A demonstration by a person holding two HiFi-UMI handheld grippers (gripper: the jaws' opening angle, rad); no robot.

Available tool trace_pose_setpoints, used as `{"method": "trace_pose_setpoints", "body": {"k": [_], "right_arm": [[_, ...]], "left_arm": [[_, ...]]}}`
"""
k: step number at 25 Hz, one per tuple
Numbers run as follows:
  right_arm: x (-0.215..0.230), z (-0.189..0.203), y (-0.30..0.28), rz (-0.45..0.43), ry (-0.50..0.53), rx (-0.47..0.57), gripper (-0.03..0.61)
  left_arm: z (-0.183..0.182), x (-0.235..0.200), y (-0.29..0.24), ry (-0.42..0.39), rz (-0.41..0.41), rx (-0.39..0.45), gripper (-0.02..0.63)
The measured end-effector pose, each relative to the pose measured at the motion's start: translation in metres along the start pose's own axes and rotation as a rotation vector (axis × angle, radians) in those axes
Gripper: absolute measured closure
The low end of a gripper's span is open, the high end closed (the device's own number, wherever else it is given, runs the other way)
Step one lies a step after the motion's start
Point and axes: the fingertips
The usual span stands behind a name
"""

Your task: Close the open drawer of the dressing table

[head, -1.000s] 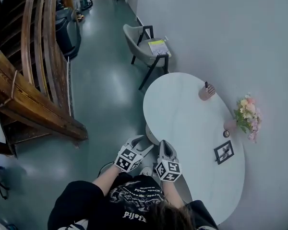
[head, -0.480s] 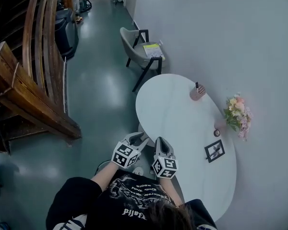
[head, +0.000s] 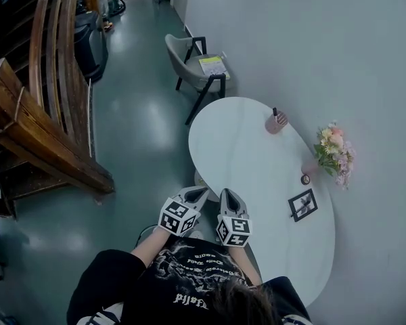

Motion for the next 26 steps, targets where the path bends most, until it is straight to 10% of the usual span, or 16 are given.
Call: {"method": "trace_pose_setpoints", "body": {"k": [26], "right_arm": [[0.021,0.007,0.011,0.033,0.028,0.009,0.552]], "left_arm": [[-0.004,0.006,0.003,-0.015,-0.027,0.076,0.589]]}}
Point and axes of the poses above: the fingertips, and each gripper's own axes: y backward along the fingers, x to its right, z out of its underside, and after that the axes turned 3 degrees about -x, right-handed
